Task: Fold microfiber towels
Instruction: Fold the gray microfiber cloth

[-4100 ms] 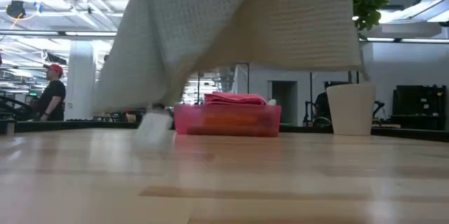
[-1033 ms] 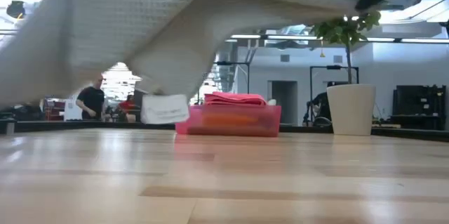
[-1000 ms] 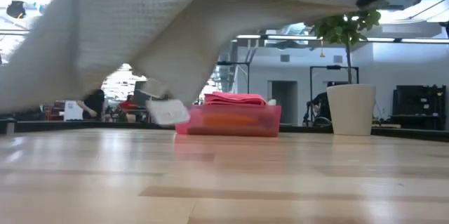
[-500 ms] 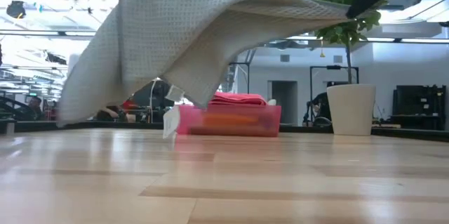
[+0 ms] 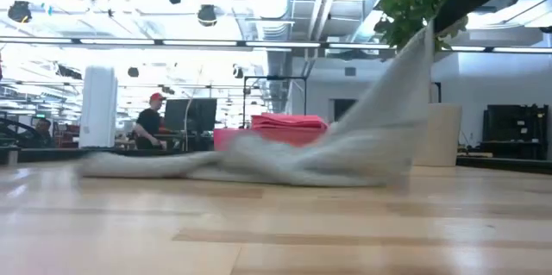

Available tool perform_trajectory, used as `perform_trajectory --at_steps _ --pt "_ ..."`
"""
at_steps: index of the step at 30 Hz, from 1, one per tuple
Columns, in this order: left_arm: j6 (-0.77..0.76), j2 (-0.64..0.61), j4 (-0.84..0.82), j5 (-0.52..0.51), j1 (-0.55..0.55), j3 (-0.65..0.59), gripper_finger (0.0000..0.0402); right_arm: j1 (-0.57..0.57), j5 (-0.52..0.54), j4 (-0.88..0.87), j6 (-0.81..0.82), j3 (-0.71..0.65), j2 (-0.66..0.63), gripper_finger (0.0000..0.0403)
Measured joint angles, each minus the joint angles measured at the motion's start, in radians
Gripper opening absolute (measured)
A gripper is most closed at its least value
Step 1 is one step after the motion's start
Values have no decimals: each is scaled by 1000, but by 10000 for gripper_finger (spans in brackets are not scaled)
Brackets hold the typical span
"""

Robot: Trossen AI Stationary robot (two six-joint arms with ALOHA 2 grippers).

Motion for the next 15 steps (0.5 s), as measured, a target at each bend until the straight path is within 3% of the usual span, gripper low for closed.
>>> perform_trajectory --at_steps 6,15 --pt "12 97 55 -32 -12 -1 82 41 -32 5 29 0 -1 12" --pt "185 234 517 -152 -65 0 117 121 -42 8 115 -4 -1 13"
